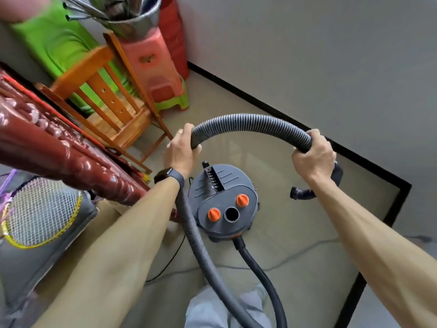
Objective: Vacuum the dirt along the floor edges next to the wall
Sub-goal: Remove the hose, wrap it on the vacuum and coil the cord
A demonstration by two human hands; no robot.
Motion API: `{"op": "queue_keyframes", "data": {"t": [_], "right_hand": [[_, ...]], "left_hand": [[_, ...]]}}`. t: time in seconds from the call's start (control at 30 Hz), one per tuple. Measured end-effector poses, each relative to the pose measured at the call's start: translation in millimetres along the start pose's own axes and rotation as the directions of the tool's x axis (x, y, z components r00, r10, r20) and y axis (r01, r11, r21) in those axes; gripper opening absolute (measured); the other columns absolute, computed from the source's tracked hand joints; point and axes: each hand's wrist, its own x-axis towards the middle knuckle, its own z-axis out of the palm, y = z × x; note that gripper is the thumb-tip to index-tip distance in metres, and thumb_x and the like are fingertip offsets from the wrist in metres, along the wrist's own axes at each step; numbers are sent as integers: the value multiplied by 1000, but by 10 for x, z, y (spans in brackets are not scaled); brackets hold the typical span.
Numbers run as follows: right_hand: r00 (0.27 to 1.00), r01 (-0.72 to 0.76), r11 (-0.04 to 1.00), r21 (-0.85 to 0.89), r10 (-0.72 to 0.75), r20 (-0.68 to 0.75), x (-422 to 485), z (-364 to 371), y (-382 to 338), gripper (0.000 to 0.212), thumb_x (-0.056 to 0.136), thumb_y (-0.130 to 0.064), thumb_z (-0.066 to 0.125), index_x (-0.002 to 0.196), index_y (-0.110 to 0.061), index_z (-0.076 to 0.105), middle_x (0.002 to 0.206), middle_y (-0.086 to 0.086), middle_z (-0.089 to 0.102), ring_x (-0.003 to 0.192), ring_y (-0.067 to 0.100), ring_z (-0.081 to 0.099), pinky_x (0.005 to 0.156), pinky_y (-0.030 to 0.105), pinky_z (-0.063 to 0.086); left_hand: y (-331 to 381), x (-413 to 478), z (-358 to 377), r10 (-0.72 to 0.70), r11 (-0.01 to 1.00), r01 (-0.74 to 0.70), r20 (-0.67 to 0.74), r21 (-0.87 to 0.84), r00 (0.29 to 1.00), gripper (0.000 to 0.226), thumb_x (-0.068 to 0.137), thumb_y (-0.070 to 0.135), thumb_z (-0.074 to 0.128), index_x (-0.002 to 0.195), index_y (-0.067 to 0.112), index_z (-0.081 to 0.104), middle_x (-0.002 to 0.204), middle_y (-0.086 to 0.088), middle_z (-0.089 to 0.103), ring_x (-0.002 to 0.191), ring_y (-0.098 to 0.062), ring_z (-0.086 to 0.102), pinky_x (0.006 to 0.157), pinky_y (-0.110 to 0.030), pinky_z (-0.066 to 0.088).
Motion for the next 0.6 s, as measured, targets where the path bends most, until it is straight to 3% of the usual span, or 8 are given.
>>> {"op": "queue_keyframes", "data": {"t": [0.1, 0.2, 0.3, 0.4, 0.5, 0.6], "right_hand": [[997, -50, 997, -61, 53, 59, -26, 107, 20, 20, 87, -18, 58, 106, -21, 58, 96, 11, 66, 95, 40, 60, 88, 45, 45], [995, -96, 994, -58, 98, 30, 33, 231, 5, 18, 86, -17, 57, 104, -23, 55, 93, 10, 65, 91, 39, 61, 88, 47, 48], [985, -175, 984, -34, 175, -2, 172, 440, -61, 19, 86, -17, 57, 104, -23, 53, 92, 6, 62, 85, 32, 55, 90, 47, 48], [959, -282, 959, -39, 283, 25, 269, 822, -30, 22, 85, -16, 57, 106, -22, 54, 90, 5, 61, 86, 31, 54, 89, 44, 48], [939, -334, 941, -61, 337, 66, 259, 1277, 139, 24, 86, -16, 56, 109, -23, 55, 92, 6, 62, 90, 34, 58, 89, 42, 49], [937, -321, 940, -114, 333, 102, 225, 1696, 338, 26, 84, -17, 55, 109, -26, 54, 94, 5, 64, 95, 36, 61, 91, 45, 49]], "left_hand": [[-39, 297, -92, 109, 992, -110, 22, 55, 994, 39, 87, 19, 65, 123, 21, 53, 107, -8, 60, 94, -37, 62, 69, -43, 47], [-189, 424, 52, 99, 994, -100, 39, 34, 994, 41, 87, 23, 63, 126, 30, 51, 105, -6, 58, 94, -35, 62, 70, -43, 48], [-413, 415, 385, -75, 996, 80, 107, -35, 991, 44, 87, 25, 62, 126, 36, 44, 106, -4, 59, 96, -34, 61, 75, -43, 51], [-754, 113, 906, -265, 953, 294, 274, -72, 925, 44, 87, 26, 61, 126, 32, 41, 116, -7, 57, 99, -36, 60, 80, -45, 52], [-1225, -255, 1443, -340, 933, 357, 388, 29, 857, 47, 87, 27, 60, 128, 30, 37, 122, -10, 55, 105, -38, 60, 85, -48, 51], [-1633, -371, 1776, -427, 900, 425, 398, 98, 812, 44, 92, 29, 61, 129, 19, 41, 123, -17, 56, 109, -42, 59, 88, -47, 49]]}}
